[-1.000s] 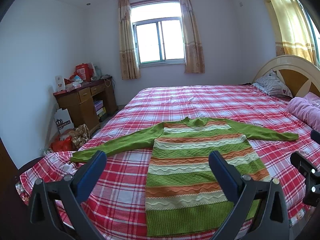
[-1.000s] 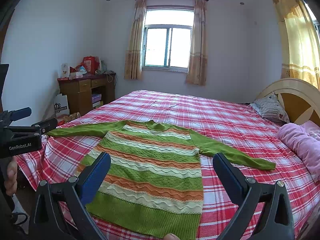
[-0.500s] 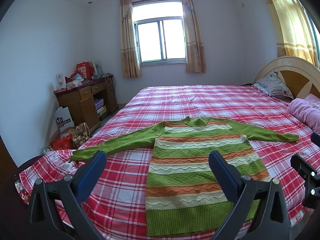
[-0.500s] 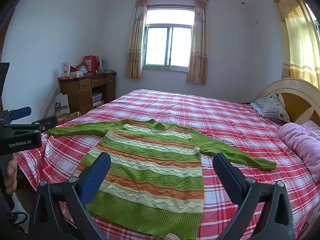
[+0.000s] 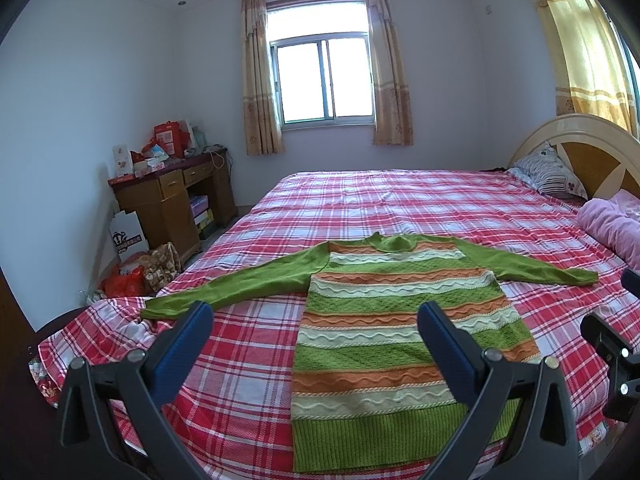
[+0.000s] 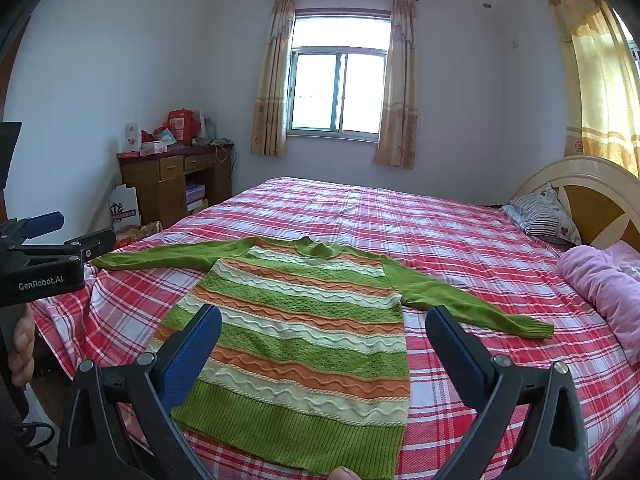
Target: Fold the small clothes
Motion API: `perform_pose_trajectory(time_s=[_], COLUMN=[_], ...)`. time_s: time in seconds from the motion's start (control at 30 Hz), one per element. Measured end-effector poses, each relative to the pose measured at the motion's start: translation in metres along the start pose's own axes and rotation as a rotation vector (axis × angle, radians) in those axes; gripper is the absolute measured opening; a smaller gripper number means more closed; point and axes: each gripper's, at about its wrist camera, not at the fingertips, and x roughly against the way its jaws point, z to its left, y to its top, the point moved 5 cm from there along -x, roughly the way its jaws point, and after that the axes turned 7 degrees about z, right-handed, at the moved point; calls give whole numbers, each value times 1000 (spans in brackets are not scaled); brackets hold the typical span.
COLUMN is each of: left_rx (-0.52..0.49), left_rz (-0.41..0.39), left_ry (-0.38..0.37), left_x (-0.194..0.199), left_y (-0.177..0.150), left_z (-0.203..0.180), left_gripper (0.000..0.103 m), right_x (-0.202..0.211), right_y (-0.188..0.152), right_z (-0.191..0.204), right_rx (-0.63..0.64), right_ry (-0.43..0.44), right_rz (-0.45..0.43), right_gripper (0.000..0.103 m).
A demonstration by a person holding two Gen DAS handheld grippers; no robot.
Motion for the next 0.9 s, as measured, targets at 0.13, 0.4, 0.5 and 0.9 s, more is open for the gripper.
perform_pose_trajectory(time_s=[0.13, 0.4, 0.5, 0.9], left_rx=[0, 0, 1, -3], left_rz=[0, 1, 1, 30], left_ry=[-1, -2, -2, 3], left_x=[0, 0, 0, -14], left_y=[0, 0, 0, -5], left_z=[0, 0, 1, -2], left_gripper=[103, 103, 103, 103], right_x=[0, 0, -1, -14], right_y=[0, -1, 0, -5], right_z=[1, 1, 0, -4], right_rx=[0, 1, 1, -1], right_ry=[1, 3, 4, 24], right_rz=[0, 2, 3, 15], right_gripper=[102, 102, 102, 102])
